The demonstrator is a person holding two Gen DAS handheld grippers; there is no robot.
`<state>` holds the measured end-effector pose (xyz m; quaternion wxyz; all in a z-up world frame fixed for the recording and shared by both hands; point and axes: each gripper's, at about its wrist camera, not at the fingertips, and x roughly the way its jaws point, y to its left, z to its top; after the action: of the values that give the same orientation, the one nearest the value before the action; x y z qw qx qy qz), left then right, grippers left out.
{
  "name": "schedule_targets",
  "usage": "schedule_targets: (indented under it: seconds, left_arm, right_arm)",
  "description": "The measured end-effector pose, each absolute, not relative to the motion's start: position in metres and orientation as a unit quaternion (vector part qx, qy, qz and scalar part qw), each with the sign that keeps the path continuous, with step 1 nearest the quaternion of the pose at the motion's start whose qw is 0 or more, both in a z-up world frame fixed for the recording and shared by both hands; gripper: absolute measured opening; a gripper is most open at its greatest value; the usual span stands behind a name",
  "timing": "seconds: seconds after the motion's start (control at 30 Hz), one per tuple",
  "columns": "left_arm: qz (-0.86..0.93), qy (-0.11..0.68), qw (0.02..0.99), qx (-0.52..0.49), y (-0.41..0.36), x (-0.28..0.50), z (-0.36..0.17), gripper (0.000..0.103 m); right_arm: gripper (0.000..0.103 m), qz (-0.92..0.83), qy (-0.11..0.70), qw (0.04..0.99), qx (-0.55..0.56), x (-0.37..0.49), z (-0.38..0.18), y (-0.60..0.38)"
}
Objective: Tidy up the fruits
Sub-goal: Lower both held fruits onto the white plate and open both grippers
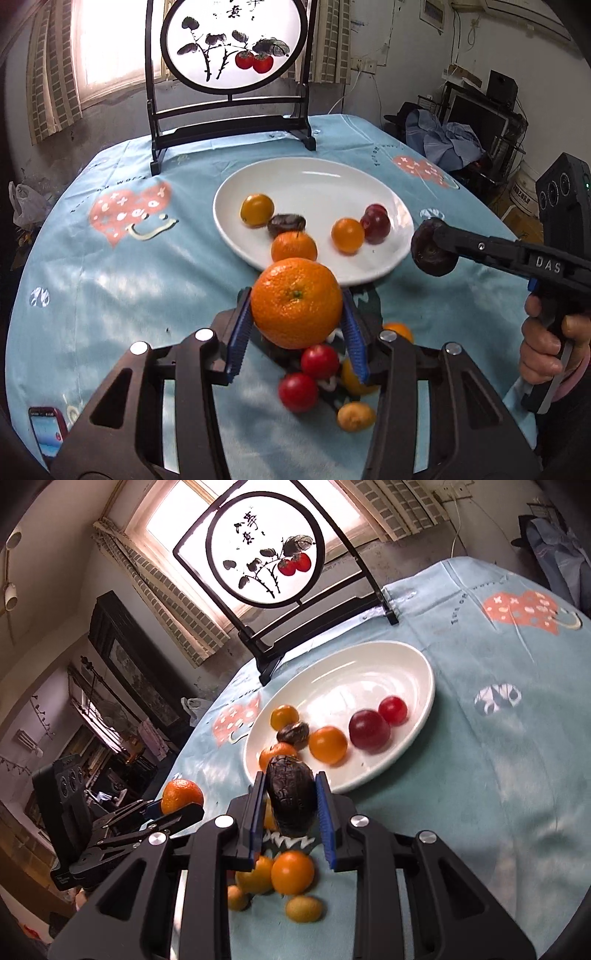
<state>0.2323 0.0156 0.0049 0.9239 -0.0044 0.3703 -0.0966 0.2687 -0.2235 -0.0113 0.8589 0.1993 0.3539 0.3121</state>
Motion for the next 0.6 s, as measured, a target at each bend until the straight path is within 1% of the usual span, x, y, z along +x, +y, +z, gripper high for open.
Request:
schedule_targets:
  seconds: [0.13,0.23,0.27,0.3,0.33,0.37,0.4,0.43,0.6]
  left_arm:
    - [-0.089,0.363,0.927,-0.014,0.007,0.282,0.012,0.046]
    - [-0.083,0.373,0.924,-0.013,0.001,0.315,0.008,0.046]
    - [-0.079,0.376,0.923,-0.010,0.000,0.323,0.006,0.046]
    - [-0.074,0.382,0.921,-0.008,0.000,0.330,0.004,0.048]
    - [-0.069,0.386,0.920,-0.010,0.001,0.334,0.003,0.064]
    - [-0.061,0.382,0.922,-0.014,0.004,0.334,0.005,0.074]
    - [-0.054,0.368,0.928,-0.016,0.006,0.330,0.009,0.084]
    - [-0.049,0.353,0.934,-0.016,0.008,0.325,0.013,0.088]
    - [-0.035,0.337,0.941,-0.013,0.018,0.290,0.026,0.098]
  right_arm:
    - [0.027,0.299,0.345,0.869,0.192,0.304,-0.008,-0.214]
    - [0.027,0.295,0.344,0.872,0.182,0.327,-0.011,-0.206]
    - [0.028,0.293,0.344,0.874,0.177,0.333,-0.013,-0.203]
    - [0.028,0.289,0.341,0.878,0.172,0.337,-0.014,-0.200]
    - [0.037,0.282,0.340,0.881,0.169,0.338,-0.014,-0.199]
    - [0.050,0.277,0.340,0.883,0.167,0.338,-0.013,-0.200]
    - [0.052,0.275,0.336,0.885,0.168,0.335,-0.011,-0.202]
    - [0.052,0.275,0.327,0.889,0.167,0.331,-0.008,-0.204]
    - [0.056,0.274,0.318,0.895,0.149,0.313,0.001,-0.207]
